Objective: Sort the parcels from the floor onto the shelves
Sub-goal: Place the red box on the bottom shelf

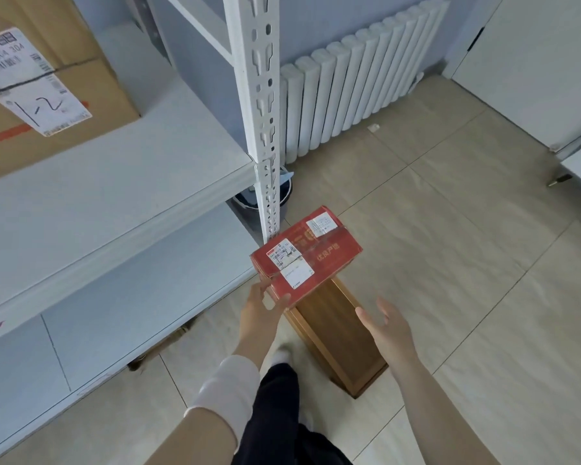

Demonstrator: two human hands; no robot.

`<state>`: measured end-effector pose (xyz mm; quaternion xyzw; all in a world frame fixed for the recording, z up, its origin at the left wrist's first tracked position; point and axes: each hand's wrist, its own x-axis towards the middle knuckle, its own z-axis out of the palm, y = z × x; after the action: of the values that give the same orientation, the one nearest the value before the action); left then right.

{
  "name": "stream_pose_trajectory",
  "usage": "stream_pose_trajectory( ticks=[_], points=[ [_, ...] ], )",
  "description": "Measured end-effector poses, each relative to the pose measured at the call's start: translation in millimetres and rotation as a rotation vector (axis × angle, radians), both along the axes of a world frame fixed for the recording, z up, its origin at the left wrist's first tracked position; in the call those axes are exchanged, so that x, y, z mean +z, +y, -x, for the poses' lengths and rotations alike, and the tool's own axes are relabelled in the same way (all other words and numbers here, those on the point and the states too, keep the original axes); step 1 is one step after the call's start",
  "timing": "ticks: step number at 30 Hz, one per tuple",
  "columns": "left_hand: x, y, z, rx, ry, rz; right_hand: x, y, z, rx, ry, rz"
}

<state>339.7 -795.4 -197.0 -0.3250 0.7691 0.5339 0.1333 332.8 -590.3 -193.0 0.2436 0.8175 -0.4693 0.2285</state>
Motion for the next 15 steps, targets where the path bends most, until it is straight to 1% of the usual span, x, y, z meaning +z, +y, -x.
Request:
stream_pose_trajectory(
  ticks=[6, 12, 15],
  points=[
    [-32, -13, 22, 0.088, -0.061, -0.005, -20, 5, 55, 0.041, -0.027, -0.088],
    [-46, -6, 32, 0.190, -0.074, -0.011, -30, 13, 92, 0.157, -0.055, -0.177],
    [-54, 4, 29, 0.239, -0.068, -0.017, -38, 18, 106, 0.217, -0.053, -0.182]
  ],
)
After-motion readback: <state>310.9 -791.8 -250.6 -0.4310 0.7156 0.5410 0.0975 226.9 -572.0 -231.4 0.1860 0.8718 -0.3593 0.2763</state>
